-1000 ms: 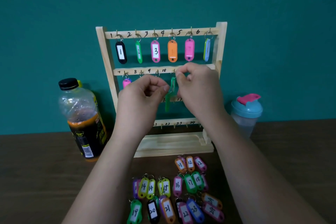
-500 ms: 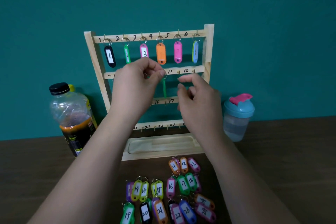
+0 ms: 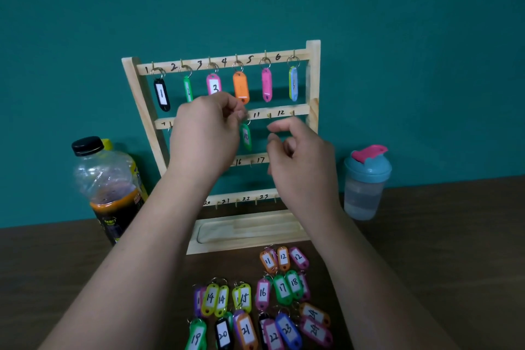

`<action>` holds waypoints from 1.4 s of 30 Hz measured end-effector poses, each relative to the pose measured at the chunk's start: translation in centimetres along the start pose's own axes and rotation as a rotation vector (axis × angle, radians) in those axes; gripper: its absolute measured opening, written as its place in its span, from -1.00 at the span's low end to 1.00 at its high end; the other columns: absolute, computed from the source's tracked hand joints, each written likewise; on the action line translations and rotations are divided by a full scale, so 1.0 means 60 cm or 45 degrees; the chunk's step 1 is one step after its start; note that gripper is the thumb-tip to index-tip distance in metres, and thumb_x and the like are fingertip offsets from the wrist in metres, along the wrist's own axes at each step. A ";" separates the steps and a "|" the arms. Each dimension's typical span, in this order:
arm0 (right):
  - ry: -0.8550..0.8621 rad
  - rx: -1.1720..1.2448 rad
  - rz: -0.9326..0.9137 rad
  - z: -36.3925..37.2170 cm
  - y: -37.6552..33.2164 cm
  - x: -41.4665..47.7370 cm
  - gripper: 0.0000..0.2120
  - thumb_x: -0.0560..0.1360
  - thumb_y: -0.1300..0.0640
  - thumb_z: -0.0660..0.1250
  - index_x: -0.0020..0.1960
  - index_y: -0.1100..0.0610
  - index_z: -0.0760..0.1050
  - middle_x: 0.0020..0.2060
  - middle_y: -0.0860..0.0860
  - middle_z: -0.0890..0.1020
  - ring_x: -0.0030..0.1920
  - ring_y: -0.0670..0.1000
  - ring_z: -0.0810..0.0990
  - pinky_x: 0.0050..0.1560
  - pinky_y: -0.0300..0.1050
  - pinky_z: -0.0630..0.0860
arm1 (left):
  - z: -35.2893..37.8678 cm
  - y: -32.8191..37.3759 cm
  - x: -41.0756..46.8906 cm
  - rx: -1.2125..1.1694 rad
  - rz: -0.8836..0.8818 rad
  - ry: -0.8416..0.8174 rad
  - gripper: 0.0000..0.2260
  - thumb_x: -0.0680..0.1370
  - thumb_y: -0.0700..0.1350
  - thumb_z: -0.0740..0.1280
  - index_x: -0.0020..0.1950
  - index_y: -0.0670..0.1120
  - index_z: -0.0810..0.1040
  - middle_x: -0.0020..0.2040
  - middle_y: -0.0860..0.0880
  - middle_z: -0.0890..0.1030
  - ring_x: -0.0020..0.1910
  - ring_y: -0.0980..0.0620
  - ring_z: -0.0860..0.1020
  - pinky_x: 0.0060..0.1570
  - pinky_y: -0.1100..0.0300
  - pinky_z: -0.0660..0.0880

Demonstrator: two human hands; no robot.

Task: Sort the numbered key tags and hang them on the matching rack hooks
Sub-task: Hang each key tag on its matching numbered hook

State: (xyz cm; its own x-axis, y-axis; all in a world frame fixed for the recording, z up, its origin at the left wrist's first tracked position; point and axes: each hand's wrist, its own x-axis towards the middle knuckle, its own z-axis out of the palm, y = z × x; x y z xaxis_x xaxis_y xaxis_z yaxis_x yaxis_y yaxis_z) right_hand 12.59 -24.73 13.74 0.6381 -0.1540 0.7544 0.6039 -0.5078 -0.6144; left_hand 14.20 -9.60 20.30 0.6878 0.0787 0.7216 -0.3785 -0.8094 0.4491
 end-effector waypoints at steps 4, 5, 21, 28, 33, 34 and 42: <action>-0.010 0.008 0.003 -0.003 -0.002 -0.002 -0.90 0.67 0.12 0.33 0.15 0.05 0.60 -0.47 0.00 0.56 -0.44 0.01 0.57 -0.35 0.12 0.54 | -0.001 -0.001 -0.006 0.030 0.031 0.009 -0.91 0.61 -0.08 0.43 -0.02 0.07 0.72 -0.17 0.13 0.70 -0.18 0.10 0.63 -0.15 0.17 0.53; -0.012 0.009 0.006 -0.004 -0.001 -0.002 -0.90 0.67 0.12 0.32 0.14 0.05 0.60 -0.47 0.00 0.56 -0.44 0.01 0.58 -0.34 0.12 0.54 | -0.001 -0.002 -0.007 0.042 0.037 0.016 -0.92 0.61 -0.07 0.43 0.00 0.07 0.73 -0.15 0.14 0.70 -0.19 0.11 0.61 -0.17 0.19 0.49; -0.208 -0.127 0.126 -0.029 0.033 -0.069 -0.90 0.66 0.08 0.38 -0.04 0.01 0.55 -0.44 -0.05 0.54 -0.39 -0.02 0.55 -0.40 -0.03 0.44 | 0.000 -0.049 -0.134 -0.162 -0.019 0.007 -0.93 0.55 -0.07 0.50 -0.08 0.10 0.65 -0.18 0.15 0.65 -0.26 0.12 0.56 -0.13 0.14 0.53; -0.641 -0.430 0.281 -0.025 0.068 -0.104 -0.95 0.61 0.01 0.43 0.03 -0.05 0.67 -0.10 -0.14 0.69 -0.07 -0.15 0.63 -0.03 -0.05 0.63 | 0.051 -0.087 -0.192 -0.133 -0.115 -0.349 -0.92 0.54 -0.03 0.51 -0.13 0.13 0.67 -0.23 0.20 0.65 -0.19 0.27 0.58 -0.24 0.42 0.42; -0.879 -0.596 0.399 -0.010 0.086 -0.124 -0.89 0.59 -0.02 0.46 0.10 -0.08 0.66 0.02 -0.10 0.67 0.05 -0.06 0.63 0.07 0.01 0.63 | 0.084 -0.120 -0.214 -0.025 -0.147 -0.630 -0.94 0.54 0.02 0.51 -0.13 0.13 0.69 -0.19 0.20 0.68 -0.12 0.25 0.61 -0.09 0.17 0.60; -0.902 -0.624 0.406 -0.005 0.090 -0.129 -0.88 0.58 -0.01 0.46 0.11 -0.08 0.66 0.03 -0.09 0.68 0.06 -0.04 0.64 0.10 0.03 0.64 | 0.090 -0.124 -0.217 -0.013 -0.159 -0.649 -0.94 0.53 0.02 0.51 -0.14 0.13 0.69 -0.19 0.20 0.68 -0.13 0.24 0.62 -0.08 0.16 0.61; -0.971 -0.817 0.430 0.028 0.113 -0.142 -0.87 0.59 0.01 0.42 0.08 0.01 0.67 -0.09 -0.03 0.68 -0.07 0.01 0.65 0.01 0.01 0.66 | 0.132 -0.151 -0.233 0.079 -0.253 -0.892 -0.89 0.49 0.11 0.53 -0.06 0.12 0.72 -0.14 0.15 0.70 -0.08 0.12 0.63 -0.09 0.18 0.56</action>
State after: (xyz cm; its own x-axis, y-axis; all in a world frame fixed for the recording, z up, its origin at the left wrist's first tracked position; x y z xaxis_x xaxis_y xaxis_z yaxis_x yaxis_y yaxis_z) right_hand 12.04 -25.44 2.74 0.9924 0.0898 0.0847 0.1144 -0.9260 -0.3597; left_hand 12.89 -7.96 1.95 0.9827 -0.1464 0.1134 -0.1835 -0.8517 0.4908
